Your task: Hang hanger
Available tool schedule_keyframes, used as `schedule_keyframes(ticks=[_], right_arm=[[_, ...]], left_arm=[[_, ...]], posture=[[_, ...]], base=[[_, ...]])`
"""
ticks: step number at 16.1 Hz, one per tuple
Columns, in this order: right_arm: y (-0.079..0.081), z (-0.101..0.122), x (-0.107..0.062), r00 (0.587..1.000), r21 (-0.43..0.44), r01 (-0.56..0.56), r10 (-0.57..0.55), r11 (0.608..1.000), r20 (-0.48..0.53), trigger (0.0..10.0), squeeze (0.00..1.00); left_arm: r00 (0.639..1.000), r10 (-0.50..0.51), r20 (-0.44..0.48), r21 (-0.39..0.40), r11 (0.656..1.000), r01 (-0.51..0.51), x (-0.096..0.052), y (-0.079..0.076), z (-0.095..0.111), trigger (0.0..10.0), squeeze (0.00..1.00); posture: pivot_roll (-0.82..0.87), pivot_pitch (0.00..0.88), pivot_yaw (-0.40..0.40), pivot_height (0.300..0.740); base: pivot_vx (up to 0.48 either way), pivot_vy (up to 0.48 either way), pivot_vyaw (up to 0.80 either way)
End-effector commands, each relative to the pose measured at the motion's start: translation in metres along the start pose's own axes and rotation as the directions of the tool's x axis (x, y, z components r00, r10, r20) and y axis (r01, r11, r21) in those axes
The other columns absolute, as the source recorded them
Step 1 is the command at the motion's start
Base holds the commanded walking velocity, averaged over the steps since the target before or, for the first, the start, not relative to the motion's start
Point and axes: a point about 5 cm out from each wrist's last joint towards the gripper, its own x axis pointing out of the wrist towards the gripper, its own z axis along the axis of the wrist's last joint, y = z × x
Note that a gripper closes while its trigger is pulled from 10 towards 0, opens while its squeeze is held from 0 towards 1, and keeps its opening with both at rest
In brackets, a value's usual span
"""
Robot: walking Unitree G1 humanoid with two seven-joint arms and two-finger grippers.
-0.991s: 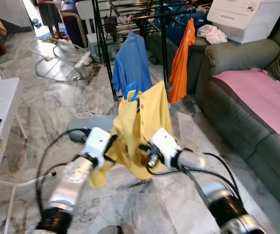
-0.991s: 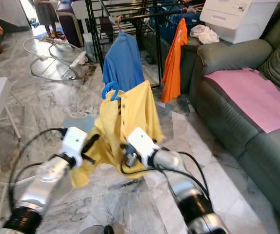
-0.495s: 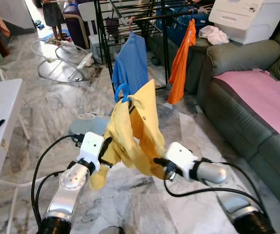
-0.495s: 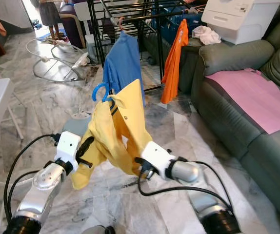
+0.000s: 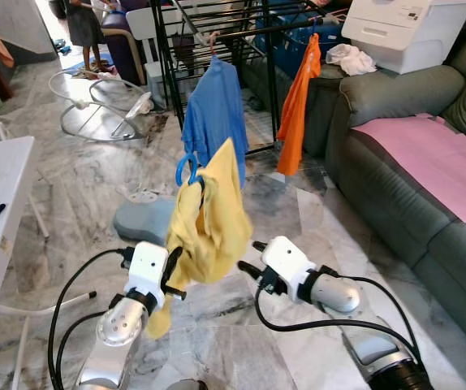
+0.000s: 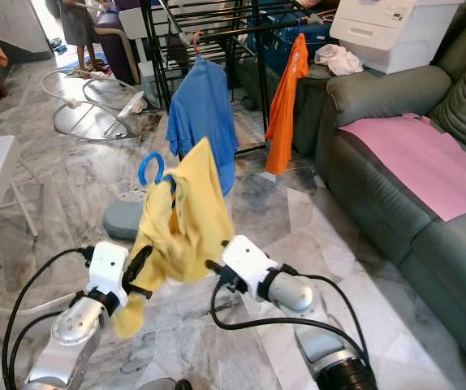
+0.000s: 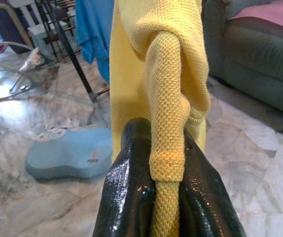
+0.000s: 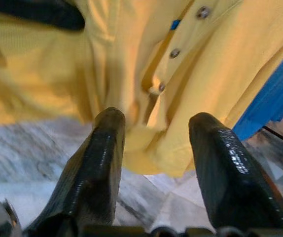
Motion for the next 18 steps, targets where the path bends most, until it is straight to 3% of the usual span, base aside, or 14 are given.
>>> schedule_keyframes(ticks=[1,3,5,6,8,9,11,13,14,18], right_arm=[[-0.004,0.004,-0.001,1.000,0.004,0.021,-0.021,1.000,0.015,10.0,1.00],[0.004,0.012,0.000,0.995,-0.041,-0.067,0.070,0.997,0.067,10.0,1.00],[-0.009,0.014,-0.008,0.991,-0.118,-0.114,0.122,0.986,0.059,10.0,1.00],[-0.023,0.014,-0.014,0.991,-0.160,-0.120,0.129,0.980,0.045,10.0,1.00],[-0.029,0.015,-0.016,0.991,-0.166,-0.118,0.125,0.979,0.036,10.0,1.00],[-0.052,0.020,-0.026,0.989,-0.234,-0.145,0.148,0.961,-0.004,10.0,1.00],[-0.056,0.023,-0.032,0.980,-0.283,-0.195,0.197,0.939,-0.021,10.0,1.00],[-0.069,0.026,-0.042,0.973,-0.317,-0.228,0.227,0.921,-0.041,10.0,1.00],[-0.075,0.026,-0.046,0.966,-0.318,-0.256,0.249,0.913,-0.061,10.0,1.00],[-0.084,0.021,-0.055,0.916,-0.270,-0.400,0.372,0.876,-0.150,10.0,1.00]], left_arm=[[0.997,0.002,0.077,0.021,1.000,-0.004,0.003,0.001,0.016,0.0,0.00],[0.997,-0.058,0.059,0.061,0.997,0.054,0.000,-0.002,0.009,0.0,0.00],[0.981,-0.188,0.038,0.135,0.974,0.181,-0.003,0.002,0.010,0.0,0.00],[0.953,-0.301,0.019,0.200,0.935,0.291,-0.007,0.004,0.011,0.0,0.00],[0.946,-0.324,0.007,0.220,0.923,0.315,-0.008,0.007,0.012,0.0,0.00],[0.909,-0.411,-0.072,0.308,0.857,0.412,-0.011,0.018,0.012,0.0,0.00],[0.896,-0.432,-0.099,0.327,0.837,0.439,-0.012,0.022,0.011,0.0,0.00],[0.816,-0.557,-0.158,0.388,0.724,0.570,-0.019,0.017,0.010,0.0,0.00],[0.794,-0.588,-0.154,0.403,0.696,0.594,-0.020,0.017,0.014,0.0,0.00],[0.748,-0.654,-0.111,0.450,0.638,0.624,-0.019,0.015,0.027,0.0,0.00]], posture=[[-0.06,0.000,0.064,0.740],[-0.07,0.000,0.065,0.740],[-0.07,0.000,0.064,0.740],[-0.07,0.000,0.064,0.740],[-0.07,0.000,0.063,0.740],[-0.07,0.000,0.070,0.740],[-0.07,0.000,0.072,0.740],[-0.08,0.000,0.074,0.740],[-0.08,0.000,0.077,0.740],[-0.08,0.000,0.079,0.740]], base=[[0.000,0.000,0.00],[0.000,0.000,0.00],[0.000,0.000,0.00],[0.000,0.000,0.00],[0.000,0.000,0.00],[0.000,0.000,0.00],[0.000,0.000,0.00],[0.000,0.000,0.00],[0.000,0.000,0.00],[0.000,0.000,0.00]])
